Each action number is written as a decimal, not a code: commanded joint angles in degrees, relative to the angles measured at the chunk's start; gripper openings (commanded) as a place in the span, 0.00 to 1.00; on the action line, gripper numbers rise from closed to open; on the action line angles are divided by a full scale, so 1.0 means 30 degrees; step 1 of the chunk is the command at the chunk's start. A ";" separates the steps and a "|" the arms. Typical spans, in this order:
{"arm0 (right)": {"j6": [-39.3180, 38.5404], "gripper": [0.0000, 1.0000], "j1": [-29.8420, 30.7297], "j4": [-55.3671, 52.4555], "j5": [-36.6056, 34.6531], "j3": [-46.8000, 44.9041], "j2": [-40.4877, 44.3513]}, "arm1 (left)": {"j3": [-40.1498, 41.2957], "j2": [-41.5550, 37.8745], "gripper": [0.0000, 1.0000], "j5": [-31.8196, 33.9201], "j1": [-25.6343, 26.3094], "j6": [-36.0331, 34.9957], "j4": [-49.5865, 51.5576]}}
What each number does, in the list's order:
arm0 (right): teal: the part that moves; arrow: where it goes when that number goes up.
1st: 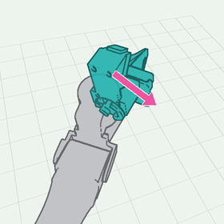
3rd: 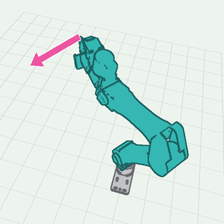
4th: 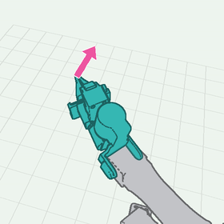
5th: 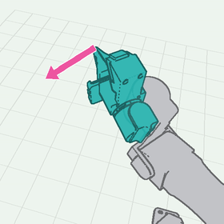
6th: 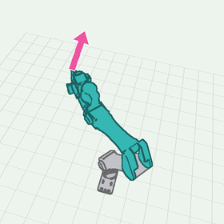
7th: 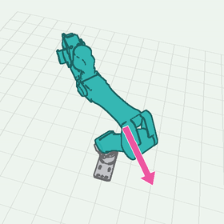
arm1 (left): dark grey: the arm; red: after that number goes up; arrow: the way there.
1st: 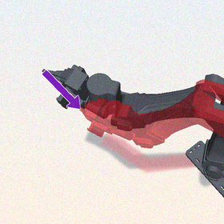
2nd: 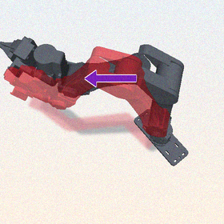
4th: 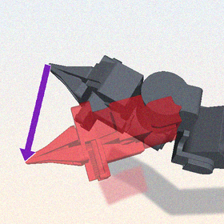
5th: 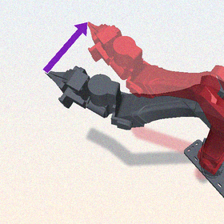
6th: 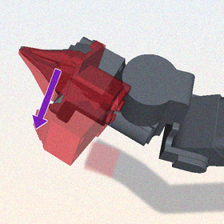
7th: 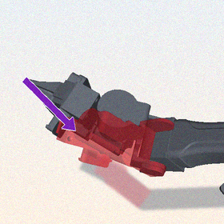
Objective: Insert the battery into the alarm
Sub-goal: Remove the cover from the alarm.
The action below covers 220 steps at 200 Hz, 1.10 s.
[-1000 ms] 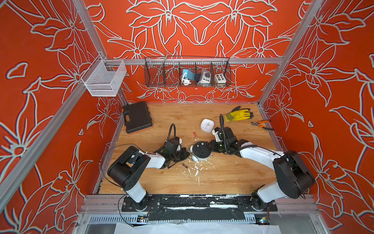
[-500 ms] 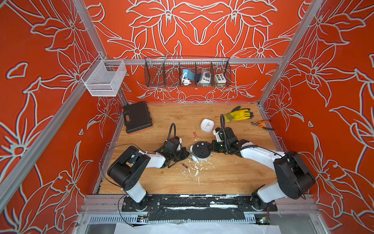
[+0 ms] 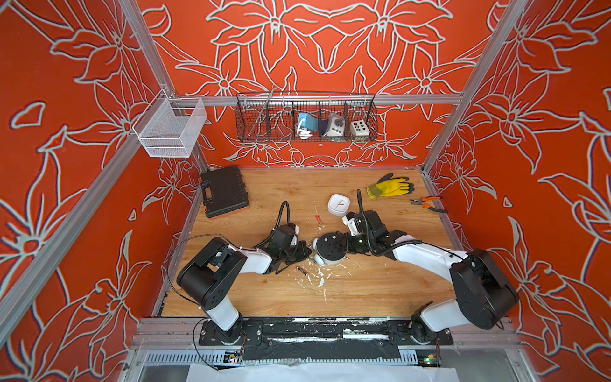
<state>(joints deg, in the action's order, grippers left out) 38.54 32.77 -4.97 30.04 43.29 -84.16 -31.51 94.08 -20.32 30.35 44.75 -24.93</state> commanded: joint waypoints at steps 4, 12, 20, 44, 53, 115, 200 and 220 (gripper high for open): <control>-0.0460 0.00 -0.0043 -0.0687 -0.0343 0.0005 0.0757 | -0.0054 0.0375 0.00 -0.0091 0.0122 -0.0412 0.1073; -0.0544 0.06 -0.0041 -0.0914 -0.0481 0.0120 0.0957 | -0.0081 0.0367 0.00 -0.0093 0.0134 -0.0415 0.1070; -0.0707 0.11 -0.0027 -0.1201 -0.0648 0.0261 0.1188 | -0.0081 0.0378 0.00 -0.0105 0.0118 -0.0415 0.1080; -0.1243 0.26 -0.0012 -0.2421 -0.1689 0.0726 0.1927 | -0.0127 0.0367 0.00 -0.0108 0.0137 -0.0414 0.1048; -0.1381 0.30 0.0023 -0.2922 -0.2190 0.0904 0.2063 | -0.0115 0.0367 0.00 -0.0128 0.0116 -0.0415 0.1029; -0.2353 0.44 0.1044 -0.8828 -0.6255 0.4680 0.0414 | -0.0134 0.0480 0.00 -0.0203 0.0123 -0.0406 0.0883; -0.2484 0.34 0.2661 -1.1894 -0.8029 0.8460 -0.2888 | -0.0178 0.0602 0.00 -0.0336 0.0134 -0.0400 0.0667; -0.2477 0.30 0.2811 -1.1935 -0.7808 0.8813 -0.3421 | -0.0156 0.0600 0.00 -0.0366 0.0149 -0.0386 0.0634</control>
<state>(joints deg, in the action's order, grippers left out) 31.22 40.56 -38.02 8.14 67.51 -92.66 -31.92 94.56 -20.84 30.35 44.36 -24.97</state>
